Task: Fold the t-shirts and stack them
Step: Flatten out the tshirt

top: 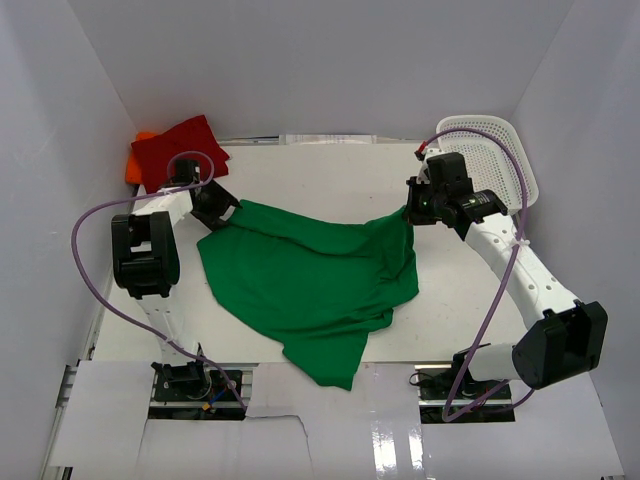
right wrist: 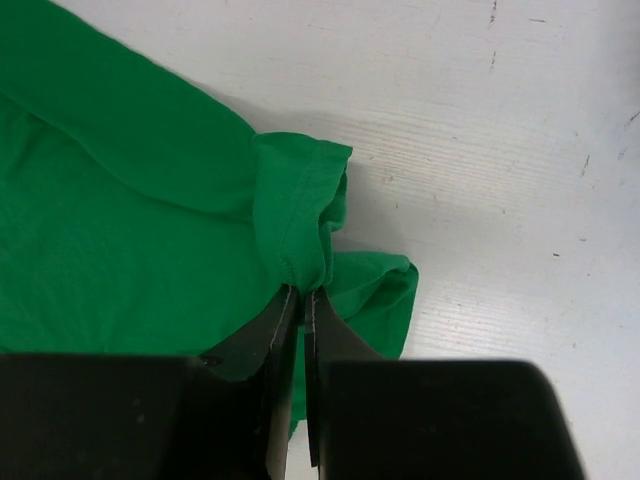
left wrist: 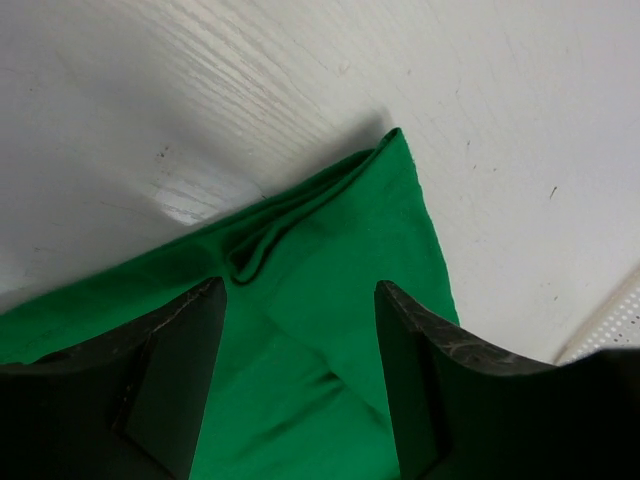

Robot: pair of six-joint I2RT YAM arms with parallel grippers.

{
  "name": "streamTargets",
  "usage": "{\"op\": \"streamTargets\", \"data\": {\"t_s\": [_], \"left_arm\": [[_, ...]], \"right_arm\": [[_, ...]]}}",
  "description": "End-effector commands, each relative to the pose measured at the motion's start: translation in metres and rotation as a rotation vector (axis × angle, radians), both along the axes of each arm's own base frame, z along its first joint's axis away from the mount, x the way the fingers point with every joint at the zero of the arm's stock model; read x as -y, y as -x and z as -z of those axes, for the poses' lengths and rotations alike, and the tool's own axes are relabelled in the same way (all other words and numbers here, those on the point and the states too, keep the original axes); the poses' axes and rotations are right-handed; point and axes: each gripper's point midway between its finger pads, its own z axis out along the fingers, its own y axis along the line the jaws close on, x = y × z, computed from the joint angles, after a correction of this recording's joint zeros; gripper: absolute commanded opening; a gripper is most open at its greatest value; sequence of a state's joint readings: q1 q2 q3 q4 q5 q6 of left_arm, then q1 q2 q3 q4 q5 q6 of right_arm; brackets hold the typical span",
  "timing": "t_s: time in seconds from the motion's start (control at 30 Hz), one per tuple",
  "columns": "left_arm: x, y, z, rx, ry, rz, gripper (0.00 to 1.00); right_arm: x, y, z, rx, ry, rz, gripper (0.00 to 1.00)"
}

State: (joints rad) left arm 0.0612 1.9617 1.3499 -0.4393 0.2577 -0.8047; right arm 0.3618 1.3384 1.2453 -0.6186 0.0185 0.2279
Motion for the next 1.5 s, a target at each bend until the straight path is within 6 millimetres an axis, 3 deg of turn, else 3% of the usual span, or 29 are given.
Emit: {"op": "streamTargets", "data": {"t_s": [0.0,0.2,0.33,0.53,0.57,0.63,0.8,0.87,0.9,1.0,1.03,1.07,1.1,1.23,1.33,1.37,1.43,1.47], "left_arm": [[-0.001,-0.009,-0.014,0.050,-0.023,-0.010,0.70],[-0.001,-0.009,-0.005,0.031,-0.034,-0.013,0.65],[0.001,-0.009,0.001,0.019,-0.030,-0.008,0.53],[0.003,-0.008,0.001,0.024,-0.040,0.001,0.52],[0.004,-0.007,0.001,0.022,-0.041,0.003,0.39],[0.003,-0.007,0.002,0.020,-0.042,0.006,0.27],[0.005,-0.007,0.003,0.013,-0.035,0.005,0.13],[0.006,-0.012,-0.004,0.030,-0.022,0.012,0.01],[0.008,-0.013,-0.008,0.031,-0.012,0.017,0.00],[0.016,-0.033,-0.052,0.112,0.025,0.040,0.00],[0.015,-0.051,-0.088,0.187,0.025,0.043,0.00],[0.015,-0.057,-0.107,0.216,0.022,0.050,0.00],[0.014,-0.067,-0.146,0.274,0.014,0.053,0.00],[0.002,-0.074,-0.213,0.361,0.024,0.048,0.00],[-0.004,-0.063,-0.227,0.367,0.061,0.053,0.00],[-0.006,-0.057,-0.217,0.340,0.068,0.049,0.00],[-0.014,-0.045,-0.225,0.354,0.071,0.034,0.00],[-0.017,-0.037,-0.212,0.323,0.075,0.024,0.00]], "right_arm": [[-0.003,-0.005,-0.004,0.032,-0.018,-0.004,0.08],[-0.003,-0.005,-0.003,0.034,-0.019,-0.005,0.08],[-0.003,-0.004,-0.003,0.033,-0.017,-0.006,0.08],[-0.003,-0.004,-0.002,0.030,-0.016,-0.006,0.08],[-0.003,-0.004,-0.002,0.029,-0.017,-0.005,0.08],[-0.004,-0.005,-0.002,0.031,-0.018,-0.005,0.08],[-0.003,-0.006,-0.003,0.031,-0.017,-0.005,0.08],[-0.003,-0.006,-0.003,0.030,-0.015,-0.006,0.08],[-0.004,-0.007,-0.003,0.032,-0.015,-0.007,0.08],[-0.006,-0.016,-0.014,0.050,-0.013,-0.013,0.08],[-0.005,-0.021,-0.026,0.074,-0.013,-0.006,0.08],[-0.004,-0.026,-0.027,0.075,-0.005,-0.004,0.08],[-0.001,-0.030,-0.033,0.083,-0.004,0.006,0.08],[0.003,-0.042,-0.061,0.128,-0.014,0.022,0.08],[0.000,-0.043,-0.076,0.160,-0.036,0.012,0.08],[-0.004,-0.042,-0.082,0.173,-0.054,-0.007,0.08],[-0.006,-0.039,-0.090,0.195,-0.070,-0.030,0.08],[-0.006,-0.036,-0.099,0.219,-0.079,-0.037,0.08]]}}
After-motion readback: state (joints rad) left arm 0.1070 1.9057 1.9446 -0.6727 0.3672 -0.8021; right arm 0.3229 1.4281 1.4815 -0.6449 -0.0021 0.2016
